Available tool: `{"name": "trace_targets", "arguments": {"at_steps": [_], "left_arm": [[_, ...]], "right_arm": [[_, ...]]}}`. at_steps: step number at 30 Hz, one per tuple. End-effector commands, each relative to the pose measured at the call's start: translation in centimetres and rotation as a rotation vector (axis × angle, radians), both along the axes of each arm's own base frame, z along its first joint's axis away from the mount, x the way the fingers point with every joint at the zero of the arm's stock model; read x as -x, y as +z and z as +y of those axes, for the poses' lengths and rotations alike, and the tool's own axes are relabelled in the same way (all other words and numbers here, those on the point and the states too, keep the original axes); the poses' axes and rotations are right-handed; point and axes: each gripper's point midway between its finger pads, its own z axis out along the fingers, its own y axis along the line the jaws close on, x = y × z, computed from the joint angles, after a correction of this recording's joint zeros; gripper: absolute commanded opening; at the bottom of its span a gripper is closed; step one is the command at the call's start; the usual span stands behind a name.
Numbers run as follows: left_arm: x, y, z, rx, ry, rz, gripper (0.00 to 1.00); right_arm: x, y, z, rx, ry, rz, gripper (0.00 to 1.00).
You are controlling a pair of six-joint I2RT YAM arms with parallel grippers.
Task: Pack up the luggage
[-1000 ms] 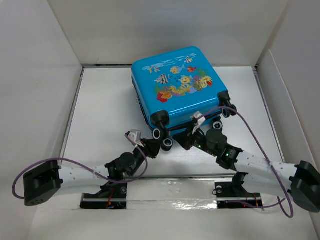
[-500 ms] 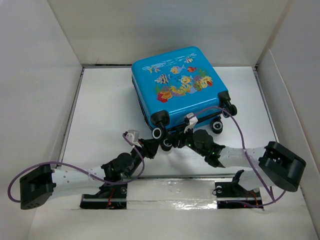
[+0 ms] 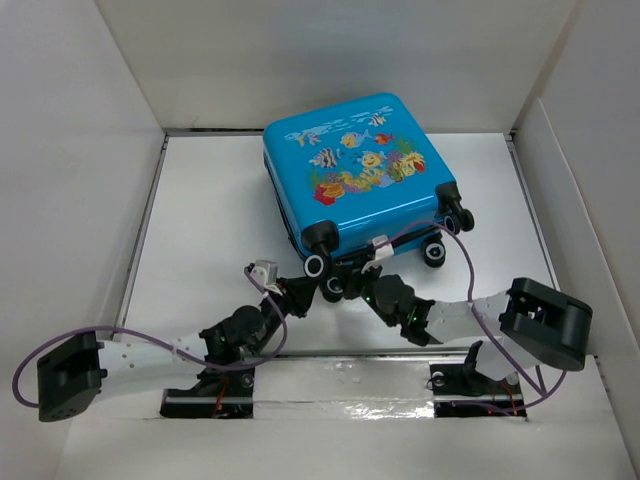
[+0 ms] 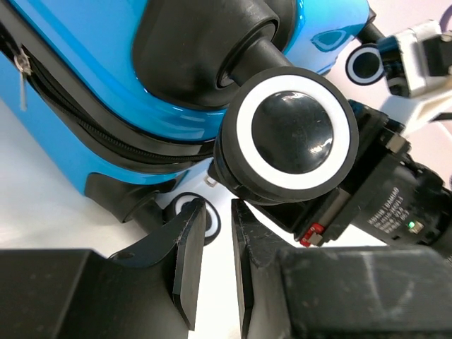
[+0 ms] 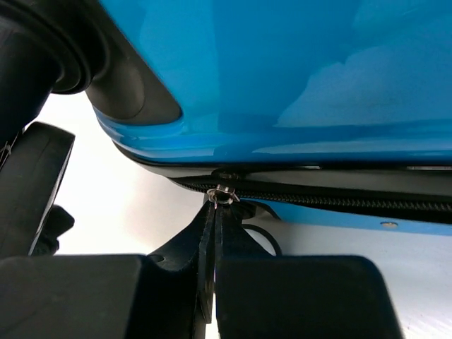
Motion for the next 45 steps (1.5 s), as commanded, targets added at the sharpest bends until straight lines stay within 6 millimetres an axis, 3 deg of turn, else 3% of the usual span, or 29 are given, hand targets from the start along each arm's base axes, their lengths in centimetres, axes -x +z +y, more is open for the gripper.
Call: {"name": "trace_targets", "arguments": {"at_steps": [1,5,8,13,15,16,18,22,28,31,32,34,35,36,37,40,41,42,45], "left_arm": [[-0.8,7.0,0.2,0.187,0.039,-0.098,0.18],[-0.8,8.2,-0.1,0.178,0.032,-0.115,0.18],[-0.8,9.1,-0.5,0.156,0.02,-0.122,0.18],[-0.6,10.9,-2.0,0.174,-0.038,-0.142,0.18],[-0.3,10.9,-3.2,0.192,-0.078,-0.144,0.17],[-0.3,11.0,-3.6,0.201,-0.092,-0.146,0.17],[-0.1,10.6,-5.1,0.194,-0.131,-0.14,0.17],[0.0,11.4,-7.9,0.202,-0.2,-0.15,0.17],[0.2,9.6,-10.3,0.178,-0.264,-0.114,0.15],[-0.1,9.5,-8.7,0.171,-0.216,-0.113,0.14],[-0.3,10.9,-7.3,0.205,-0.169,-0.128,0.14],[-0.6,9.6,-5.8,0.149,-0.122,-0.1,0.14],[-0.6,10.6,-4.3,0.179,-0.084,-0.106,0.14],[-0.8,9.4,-3.6,0.135,-0.07,-0.082,0.14],[-0.4,9.4,-2.7,0.154,-0.067,-0.064,0.13],[0.3,5.3,-1.6,0.071,-0.067,0.037,0.08],[0.8,5.0,-1.4,0.104,-0.082,0.066,0.06],[1.1,3.1,-1.3,0.076,-0.091,0.104,0.06],[2.1,1.9,-2.3,0.1,-0.159,0.147,0.11]], "right_arm": [[0.0,4.3,1.5,-0.104,-0.035,-0.093,0.0],[1.9,4.0,2.8,-0.065,-0.002,-0.093,0.0],[2.7,3.3,2.5,-0.021,-0.007,-0.08,0.0],[3.6,3.6,-1.4,-0.065,0.003,-0.047,0.0],[3.3,1.9,-3.5,-0.021,-0.007,-0.013,0.0],[3.7,3.1,-4.0,-0.059,0.015,-0.019,0.0],[4.2,2.3,-5.0,-0.027,0.027,-0.003,0.0],[5.6,4.0,-4.0,-0.067,0.116,-0.011,0.0],[6.8,4.8,-1.3,-0.163,0.226,-0.014,0.0],[6.7,4.6,-1.0,-0.178,0.216,-0.021,0.0],[6.7,4.5,-1.1,-0.183,0.211,-0.023,0.0],[6.4,4.6,-2.1,-0.172,0.182,-0.024,0.0],[6.1,4.8,-2.5,-0.17,0.168,-0.026,0.0],[6.2,4.5,-2.8,-0.149,0.168,-0.016,0.0],[6.0,5.6,-3.2,-0.174,0.164,-0.03,0.0],[6.0,5.8,-3.9,-0.171,0.158,-0.037,0.0],[6.1,6.1,-4.1,-0.179,0.157,-0.044,0.0],[5.9,6.0,-4.4,-0.175,0.153,-0.045,0.0],[5.4,5.6,-4.6,-0.164,0.147,-0.042,0.0]]}}
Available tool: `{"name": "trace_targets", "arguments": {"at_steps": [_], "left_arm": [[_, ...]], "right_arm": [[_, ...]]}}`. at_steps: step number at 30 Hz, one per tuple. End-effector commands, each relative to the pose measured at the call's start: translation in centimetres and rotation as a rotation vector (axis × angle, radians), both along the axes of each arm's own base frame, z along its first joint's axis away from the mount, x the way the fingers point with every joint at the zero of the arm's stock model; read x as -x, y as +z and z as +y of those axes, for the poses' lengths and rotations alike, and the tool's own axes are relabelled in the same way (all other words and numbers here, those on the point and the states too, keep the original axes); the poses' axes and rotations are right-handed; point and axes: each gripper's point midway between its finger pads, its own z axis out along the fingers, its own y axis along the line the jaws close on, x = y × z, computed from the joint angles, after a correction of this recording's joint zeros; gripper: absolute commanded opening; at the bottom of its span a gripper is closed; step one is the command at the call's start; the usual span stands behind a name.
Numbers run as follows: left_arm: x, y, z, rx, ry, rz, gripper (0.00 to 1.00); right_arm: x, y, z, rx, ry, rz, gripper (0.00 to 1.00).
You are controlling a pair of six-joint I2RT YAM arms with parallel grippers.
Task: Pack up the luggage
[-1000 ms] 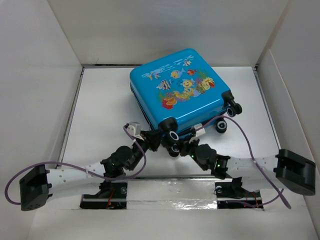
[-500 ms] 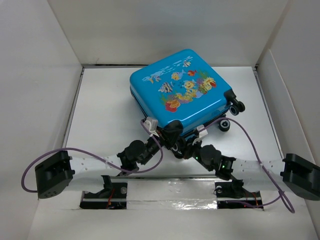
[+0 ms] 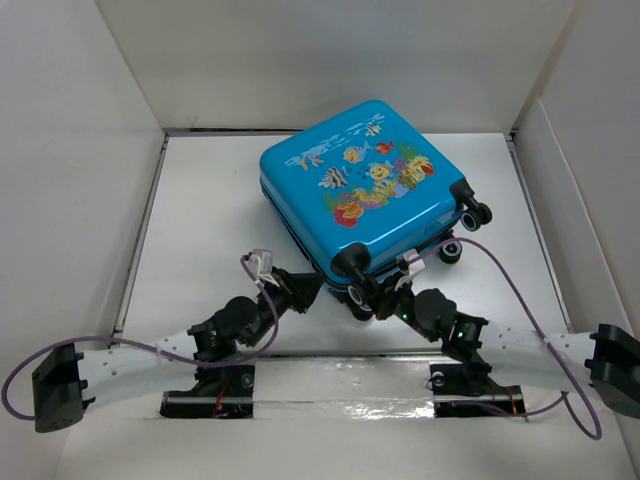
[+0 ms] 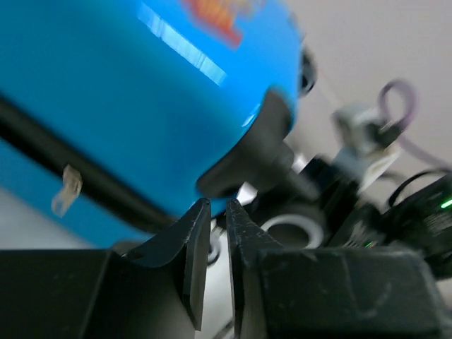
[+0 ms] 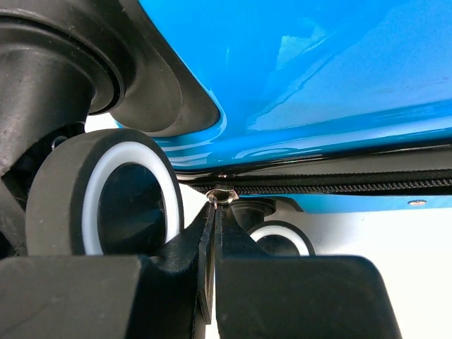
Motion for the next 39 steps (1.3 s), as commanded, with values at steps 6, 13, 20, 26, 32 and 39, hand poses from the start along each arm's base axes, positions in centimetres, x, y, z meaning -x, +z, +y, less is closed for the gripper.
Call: {"name": "trace_targets", "arguments": {"at_steps": [6,13,20,26,32,39], "left_arm": [[2.1,-3.4,-4.1,-0.021,-0.197,0.054,0.61],[4.0,-2.0,-6.1,0.08,-0.342,-0.016,0.89],[4.3,0.0,-5.7,0.168,-0.351,-0.059,0.95],[3.3,0.3,-7.0,0.149,-0.33,-0.052,0.97],[3.4,0.2,-8.0,0.16,-0.351,-0.033,0.97],[3.6,2.5,-8.6,0.237,-0.378,-0.054,0.78]], "right_arm": [[-0.5,5.1,1.3,-0.165,0.033,-0.082,0.0],[-0.5,4.6,1.2,-0.156,0.033,-0.073,0.0],[-0.4,4.0,1.7,-0.139,0.053,-0.061,0.0],[-0.3,3.8,2.1,-0.137,0.068,-0.056,0.0],[0.0,4.2,2.3,-0.145,0.086,-0.06,0.0],[0.0,3.7,2.2,-0.142,0.084,-0.054,0.0]]}}
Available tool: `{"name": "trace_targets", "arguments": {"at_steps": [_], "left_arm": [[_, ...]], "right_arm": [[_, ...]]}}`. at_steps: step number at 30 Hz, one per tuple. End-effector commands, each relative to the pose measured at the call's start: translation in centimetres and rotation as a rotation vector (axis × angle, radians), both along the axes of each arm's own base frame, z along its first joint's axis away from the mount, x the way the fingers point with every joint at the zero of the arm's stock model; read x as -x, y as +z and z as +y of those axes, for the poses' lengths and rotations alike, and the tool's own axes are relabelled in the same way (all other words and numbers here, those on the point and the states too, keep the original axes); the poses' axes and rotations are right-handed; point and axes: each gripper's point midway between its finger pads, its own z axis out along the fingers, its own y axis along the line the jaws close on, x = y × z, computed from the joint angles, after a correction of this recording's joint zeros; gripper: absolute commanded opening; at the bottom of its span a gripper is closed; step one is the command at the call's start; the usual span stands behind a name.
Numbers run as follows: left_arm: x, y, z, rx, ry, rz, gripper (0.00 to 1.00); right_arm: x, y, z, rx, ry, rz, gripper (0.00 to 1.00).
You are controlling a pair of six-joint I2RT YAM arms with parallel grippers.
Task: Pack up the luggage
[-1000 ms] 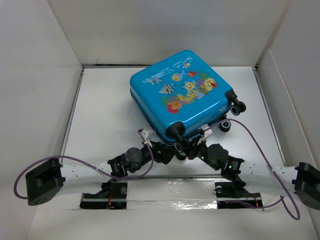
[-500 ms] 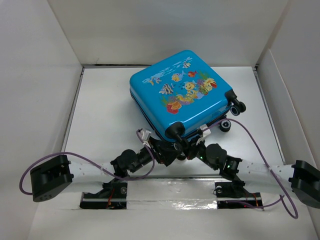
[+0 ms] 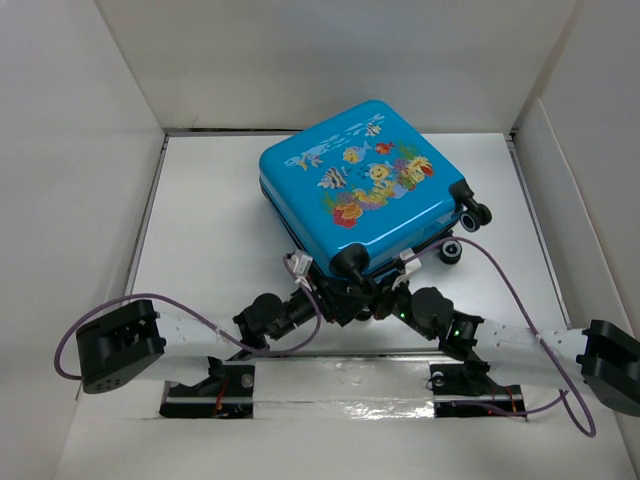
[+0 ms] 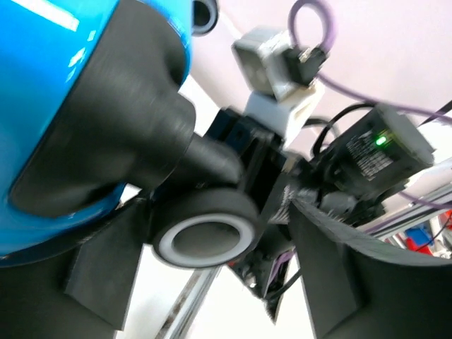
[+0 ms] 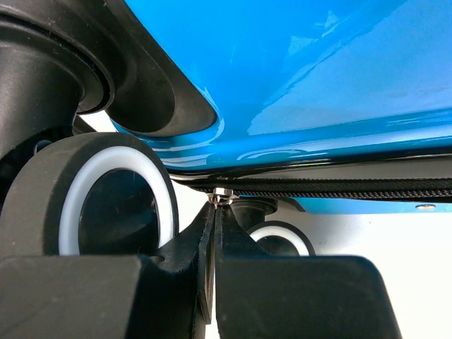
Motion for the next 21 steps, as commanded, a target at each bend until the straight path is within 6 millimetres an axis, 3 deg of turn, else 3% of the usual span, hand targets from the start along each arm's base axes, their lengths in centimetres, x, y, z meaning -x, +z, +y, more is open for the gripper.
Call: {"name": "trace_targets", "arguments": {"at_steps": [1,5,14,15,16,17,18,19,20,21], "left_arm": [[0.2,5.5,-0.4,0.166,-0.019,-0.054,0.74],[0.1,6.4,0.2,0.174,-0.006,-0.041,0.54],[0.4,6.8,0.9,0.126,-0.006,0.009,0.28],[0.3,5.2,0.8,0.046,0.001,0.045,0.25],[0.3,5.0,0.7,0.014,0.003,0.06,0.22],[0.0,6.2,0.5,0.007,0.015,0.057,0.19],[-0.1,4.7,0.9,-0.077,0.028,0.09,0.16],[-0.2,4.7,1.1,-0.101,0.038,0.097,0.14],[-0.5,6.1,1.2,-0.1,0.058,0.093,0.1],[-0.6,4.8,1.8,-0.181,0.074,0.116,0.07]], "right_arm": [[-0.2,4.4,1.3,-0.147,0.025,-0.07,0.0],[-0.3,4.0,1.3,-0.137,0.023,-0.066,0.0],[-0.2,3.4,1.7,-0.127,0.035,-0.053,0.0],[-0.2,3.4,1.7,-0.125,0.037,-0.054,0.0],[-0.2,3.4,1.8,-0.12,0.037,-0.052,0.0],[-0.3,3.2,1.7,-0.114,0.032,-0.05,0.0],[-0.3,3.2,1.7,-0.11,0.031,-0.048,0.0],[-0.3,3.0,1.6,-0.104,0.029,-0.044,0.0],[-0.3,2.9,1.6,-0.099,0.031,-0.043,0.0],[-0.2,2.8,1.6,-0.098,0.031,-0.041,0.0]]}}
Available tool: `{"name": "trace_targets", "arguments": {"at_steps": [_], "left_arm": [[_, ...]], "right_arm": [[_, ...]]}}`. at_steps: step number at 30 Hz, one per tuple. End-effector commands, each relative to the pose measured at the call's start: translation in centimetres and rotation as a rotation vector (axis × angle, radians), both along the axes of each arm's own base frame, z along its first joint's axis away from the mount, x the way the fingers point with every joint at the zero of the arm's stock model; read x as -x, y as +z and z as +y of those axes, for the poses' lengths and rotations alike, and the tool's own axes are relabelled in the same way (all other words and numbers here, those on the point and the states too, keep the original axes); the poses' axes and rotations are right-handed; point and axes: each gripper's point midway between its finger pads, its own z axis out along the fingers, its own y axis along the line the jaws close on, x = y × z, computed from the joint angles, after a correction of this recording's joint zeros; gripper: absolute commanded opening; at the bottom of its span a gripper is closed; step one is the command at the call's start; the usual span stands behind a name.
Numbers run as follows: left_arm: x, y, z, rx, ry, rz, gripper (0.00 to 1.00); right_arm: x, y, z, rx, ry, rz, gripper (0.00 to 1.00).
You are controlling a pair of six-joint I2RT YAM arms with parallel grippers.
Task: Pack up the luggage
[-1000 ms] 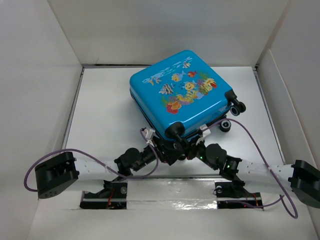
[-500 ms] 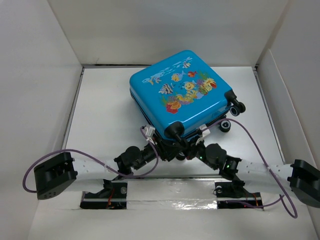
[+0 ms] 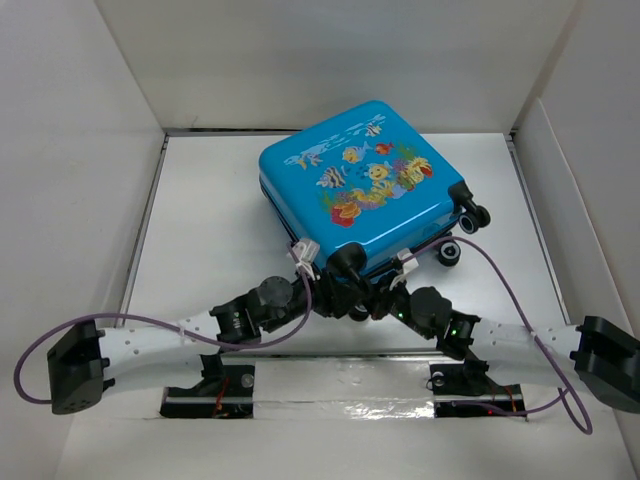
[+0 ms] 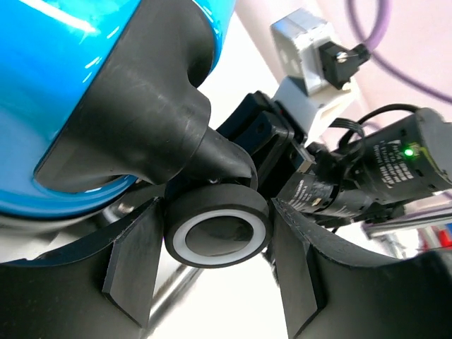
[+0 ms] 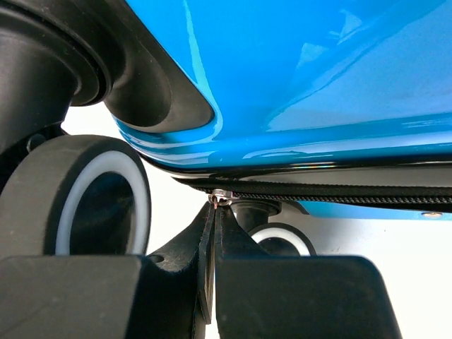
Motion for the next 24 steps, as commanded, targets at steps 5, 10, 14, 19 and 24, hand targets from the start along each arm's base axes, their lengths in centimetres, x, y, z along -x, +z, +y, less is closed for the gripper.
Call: {"name": "trace_targets", "arguments": {"at_steps": [5,10,14,19,24], "left_arm": [[-0.9,7.5,0.8,-0.137,0.036,-0.054,0.0],[-0.6,9.9,-0.6,-0.122,-0.054,-0.095,0.0],[-0.7,12.8,-2.1,0.011,-0.154,-0.132,0.0],[-1.0,15.4,-5.2,0.116,-0.246,-0.18,0.0],[-0.9,18.1,-6.5,0.178,-0.301,-0.216,0.0]], "right_arm": [[0.0,3.1,1.2,-0.103,0.032,-0.039,0.0],[0.2,3.8,1.1,-0.144,0.017,-0.043,0.0],[0.8,5.0,2.5,-0.216,0.034,-0.045,0.0],[2.0,9.4,5.7,-0.433,0.111,-0.103,0.0],[3.5,11.2,9.1,-0.614,0.199,-0.106,0.0]]}}
